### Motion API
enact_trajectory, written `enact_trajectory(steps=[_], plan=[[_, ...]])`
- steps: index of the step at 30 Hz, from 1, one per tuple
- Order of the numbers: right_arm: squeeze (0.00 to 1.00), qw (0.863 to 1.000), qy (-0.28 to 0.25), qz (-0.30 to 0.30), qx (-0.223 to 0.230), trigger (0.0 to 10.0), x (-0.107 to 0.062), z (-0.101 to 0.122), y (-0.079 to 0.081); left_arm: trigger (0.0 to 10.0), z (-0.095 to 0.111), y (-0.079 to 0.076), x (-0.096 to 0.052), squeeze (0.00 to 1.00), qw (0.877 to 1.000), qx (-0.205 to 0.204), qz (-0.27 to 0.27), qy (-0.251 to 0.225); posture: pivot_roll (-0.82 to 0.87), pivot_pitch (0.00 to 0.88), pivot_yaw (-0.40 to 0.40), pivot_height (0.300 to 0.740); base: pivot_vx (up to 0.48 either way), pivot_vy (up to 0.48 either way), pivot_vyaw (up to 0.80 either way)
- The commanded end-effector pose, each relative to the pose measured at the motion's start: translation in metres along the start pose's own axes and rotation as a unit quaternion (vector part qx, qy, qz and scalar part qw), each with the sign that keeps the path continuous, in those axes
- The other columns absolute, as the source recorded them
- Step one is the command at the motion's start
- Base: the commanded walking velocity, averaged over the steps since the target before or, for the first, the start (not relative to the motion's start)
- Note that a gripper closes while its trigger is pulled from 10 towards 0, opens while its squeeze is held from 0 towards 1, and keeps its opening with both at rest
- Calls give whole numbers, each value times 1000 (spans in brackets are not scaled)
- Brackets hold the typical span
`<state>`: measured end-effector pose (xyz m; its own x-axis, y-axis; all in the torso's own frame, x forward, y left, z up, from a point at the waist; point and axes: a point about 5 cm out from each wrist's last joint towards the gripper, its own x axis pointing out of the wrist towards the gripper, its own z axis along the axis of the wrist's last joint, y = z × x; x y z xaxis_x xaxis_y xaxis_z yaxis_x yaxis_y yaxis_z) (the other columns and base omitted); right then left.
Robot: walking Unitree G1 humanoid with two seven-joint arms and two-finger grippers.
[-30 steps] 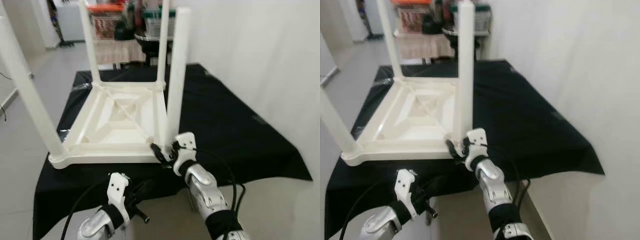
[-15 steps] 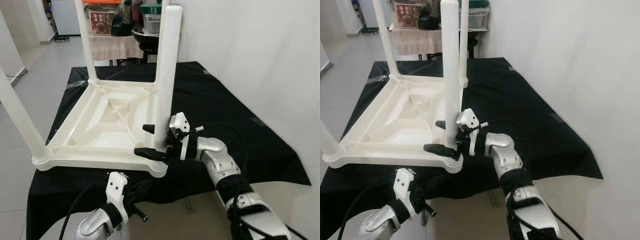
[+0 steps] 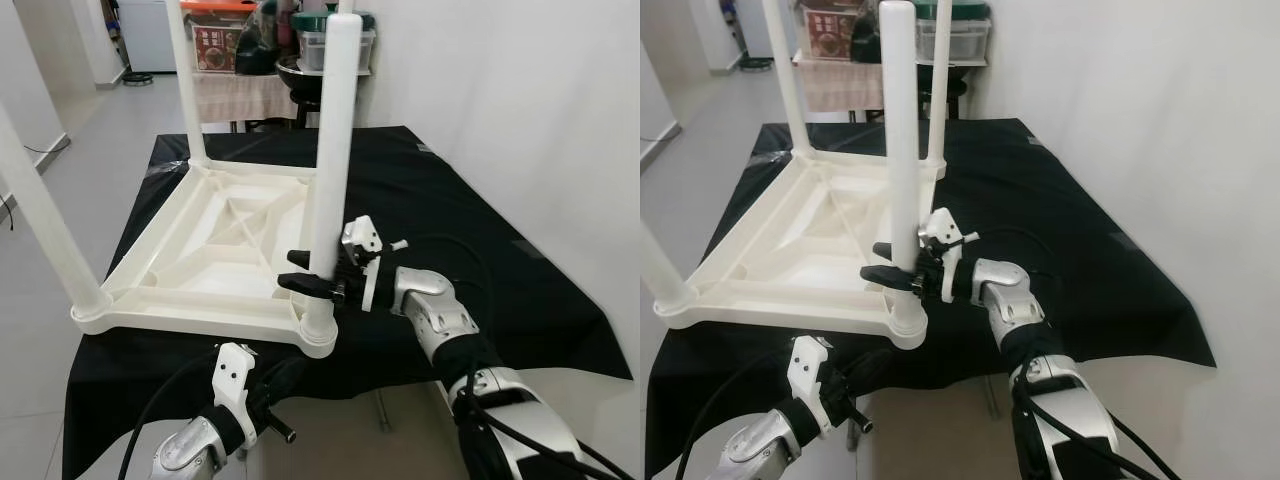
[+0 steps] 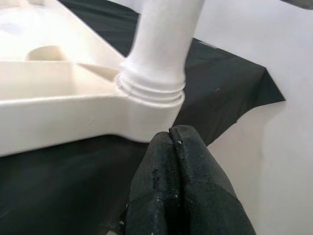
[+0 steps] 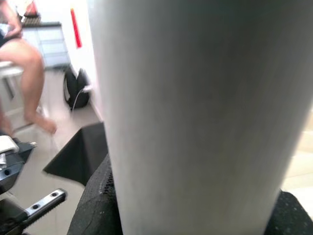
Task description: Building children table
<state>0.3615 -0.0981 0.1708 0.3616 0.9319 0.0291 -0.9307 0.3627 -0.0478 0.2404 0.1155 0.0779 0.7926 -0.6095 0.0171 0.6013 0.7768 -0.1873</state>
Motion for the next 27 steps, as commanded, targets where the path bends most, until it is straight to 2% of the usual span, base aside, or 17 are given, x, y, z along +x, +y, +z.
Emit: enact_trajectory(steps=[1, 5, 6, 7, 8, 9, 10, 12, 18, 19, 20, 21, 22, 23, 24, 25, 27], plan=[[0, 999, 10, -28, 21, 0, -13, -14, -2, 10000, -4, -1, -3, 0, 1000, -1, 3, 7, 85, 0, -82, 740, 0, 0, 0], [0, 994, 49, -101, 21, 0, -26, -35, -1, 10000, -4, -2, -4, 0, 1000, -2, 2, 7, 96, 0, -104, 740, 0, 0, 0], [0, 928, 52, -368, 37, 0, -26, -46, -6, 10000, -4, -2, -6, 0, 1000, -2, 1, 7, 95, 0, -108, 740, 0, 0, 0], [0, 893, 84, -436, 80, 0, -23, -68, 19, 10000, -4, -2, -7, 0, 1000, -2, 1, 8, 85, 0, -101, 740, 0, 0, 0], [0, 879, 110, -455, 96, 0, -13, -85, 51, 10000, -4, -1, -7, 0, 1000, -2, 1, 8, 82, 0, -94, 740, 0, 0, 0], [0, 884, 117, -440, 109, 0, -3, -93, 72, 10000, -4, -1, -7, 0, 1000, -2, 2, 8, 82, 0, -94, 740, 0, 0, 0], [0, 884, 117, -440, 109, 0, -3, -93, 72, 10000, -4, -1, -7, 0, 1000, -2, 2, 8, 82, 0, -94, 740, 0, 0, 0], [0, 903, 114, -381, 163, 0, 10, -105, 84, 10000, -4, -1, -6, 0, 1000, 0, -1, 11, 76, 0, -86, 740, 0, 0, 0], [0, 911, 99, -393, 81, 0, 9, -80, 43, 10000, -5, 1, -5, 0, 1000, -4, -1, 11, 77, 0, -92, 740, 0, 0, 0], [0, 909, 99, -398, 78, 7098, 11, -76, 37, 10000, -5, 1, -5, 0, 1000, -3, 0, 10, 88, 0, -102, 740, 0, 0, 0], [0, 907, 100, -402, 75, 10000, 11, -74, 33, 10000, -5, 0, -4, 0, 1000, -2, 1, 10, 88, 0, -102, 740, 0, 0, 0], [725, 910, 91, -398, 76, 10000, 14, -67, 32, 10000, -5, 0, -4, 0, 1000, 0, 2, 9, 91, 0, -103, 740, 0, 0, 0], [1000, 912, 84, -395, 77, 10000, 15, -63, 33, 10000, -5, 0, -4, 0, 1000, 1, 3, 9, 91, 0, -103, 740, 0, 0, 0], [1000, 912, 84, -395, 77, 10000, 15, -63, 33, 10000, -5, 0, -4, 0, 1000, 1, 3, 9, 91, 0, -103, 740, 0, 0, 0], [1000, 922, 70, -372, 78, 10000, 18, -57, 32, 10000, -5, 0, -4, 0, 1000, 2, 3, 9, 93, 0, -101, 740, 0, 0, 0], [1000, 950, 23, -305, 63, 10000, 22, -35, 28, 10000, -5, 0, -4, 0, 1000, 1, 3, 9, 90, 0, -99, 740, 0, 0, 0], [1000, 962, 4, -268, 56, 10000, 23, -27, 26, 10000, -5, 0, -3, 0, 1000, 1, 3, 9, 89, 0, -96, 740, 0, 0, 0]])
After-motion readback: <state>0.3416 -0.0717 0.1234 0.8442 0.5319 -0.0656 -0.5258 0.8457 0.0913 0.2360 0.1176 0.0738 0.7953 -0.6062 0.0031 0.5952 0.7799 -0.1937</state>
